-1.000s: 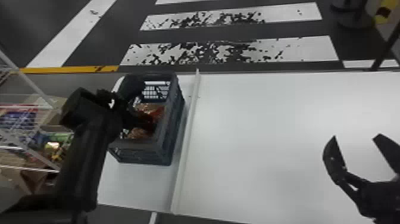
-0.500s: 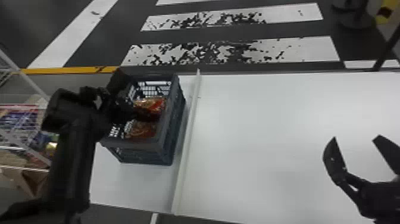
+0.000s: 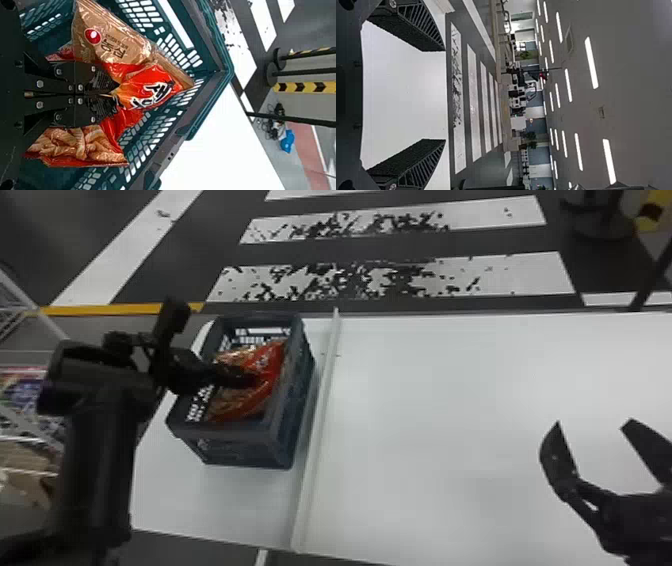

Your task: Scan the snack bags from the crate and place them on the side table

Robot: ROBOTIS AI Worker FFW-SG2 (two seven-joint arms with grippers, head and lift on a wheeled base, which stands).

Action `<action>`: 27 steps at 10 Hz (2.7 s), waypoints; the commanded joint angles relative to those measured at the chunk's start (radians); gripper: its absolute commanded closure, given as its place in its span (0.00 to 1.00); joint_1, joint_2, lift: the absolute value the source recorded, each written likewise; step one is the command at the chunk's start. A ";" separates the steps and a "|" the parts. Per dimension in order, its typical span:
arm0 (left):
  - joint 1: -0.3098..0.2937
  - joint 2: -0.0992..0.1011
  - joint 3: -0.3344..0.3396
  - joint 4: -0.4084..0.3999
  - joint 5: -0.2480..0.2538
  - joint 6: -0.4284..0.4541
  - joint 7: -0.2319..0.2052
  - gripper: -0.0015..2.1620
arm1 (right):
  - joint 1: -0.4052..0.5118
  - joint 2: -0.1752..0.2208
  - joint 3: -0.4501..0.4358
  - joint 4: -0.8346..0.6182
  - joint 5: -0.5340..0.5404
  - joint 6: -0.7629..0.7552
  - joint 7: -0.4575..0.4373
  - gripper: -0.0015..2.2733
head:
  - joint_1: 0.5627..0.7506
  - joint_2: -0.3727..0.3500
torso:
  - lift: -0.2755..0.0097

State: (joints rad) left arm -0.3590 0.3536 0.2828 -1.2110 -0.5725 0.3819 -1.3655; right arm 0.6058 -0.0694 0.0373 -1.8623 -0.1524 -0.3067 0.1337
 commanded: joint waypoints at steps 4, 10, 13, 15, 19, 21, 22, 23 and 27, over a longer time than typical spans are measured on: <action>0.034 0.035 0.091 -0.032 0.184 0.041 -0.063 0.99 | -0.004 0.002 0.010 0.000 0.005 0.005 -0.002 0.03 | 0.70 0.85 | 0.64; 0.130 -0.015 0.160 -0.450 0.322 0.391 -0.058 0.99 | -0.011 0.000 0.016 -0.002 0.008 0.018 -0.002 0.03 | 0.70 0.86 | 0.64; 0.158 -0.085 0.151 -0.710 0.396 0.608 -0.003 0.99 | -0.014 0.000 0.016 -0.005 0.013 0.027 -0.002 0.03 | 0.70 0.81 | 0.64; 0.196 -0.159 0.078 -0.883 0.411 0.728 0.048 0.99 | -0.015 0.000 0.015 -0.005 0.013 0.027 -0.005 0.03 | 0.70 0.73 | 0.64; 0.301 -0.356 -0.189 -0.966 0.341 0.756 0.175 0.99 | -0.009 0.002 0.015 -0.008 0.013 0.021 -0.012 0.03 | 0.70 0.52 | 0.64; 0.342 -0.356 -0.332 -0.909 0.342 0.750 0.283 0.99 | 0.000 0.002 0.010 -0.011 0.013 0.008 -0.014 0.03 | 0.70 0.38 | 0.64; 0.357 -0.356 -0.376 -0.874 0.347 0.740 0.321 0.99 | 0.002 0.002 0.010 -0.011 0.011 0.005 -0.014 0.03 | 0.70 0.31 | 0.64; 0.374 -0.356 -0.422 -0.835 0.373 0.710 0.378 0.99 | 0.003 0.000 0.009 -0.011 0.011 0.005 -0.016 0.03 | 0.70 0.27 | 0.64; 0.379 -0.356 -0.537 -0.657 0.430 0.612 0.448 0.72 | 0.005 0.002 0.007 -0.009 0.008 0.002 -0.023 0.03 | 0.70 0.13 | 0.64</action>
State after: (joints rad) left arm 0.0200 0.0031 -0.2370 -1.8891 -0.1436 1.0078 -0.9180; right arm 0.6105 -0.0674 0.0448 -1.8724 -0.1439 -0.3042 0.1103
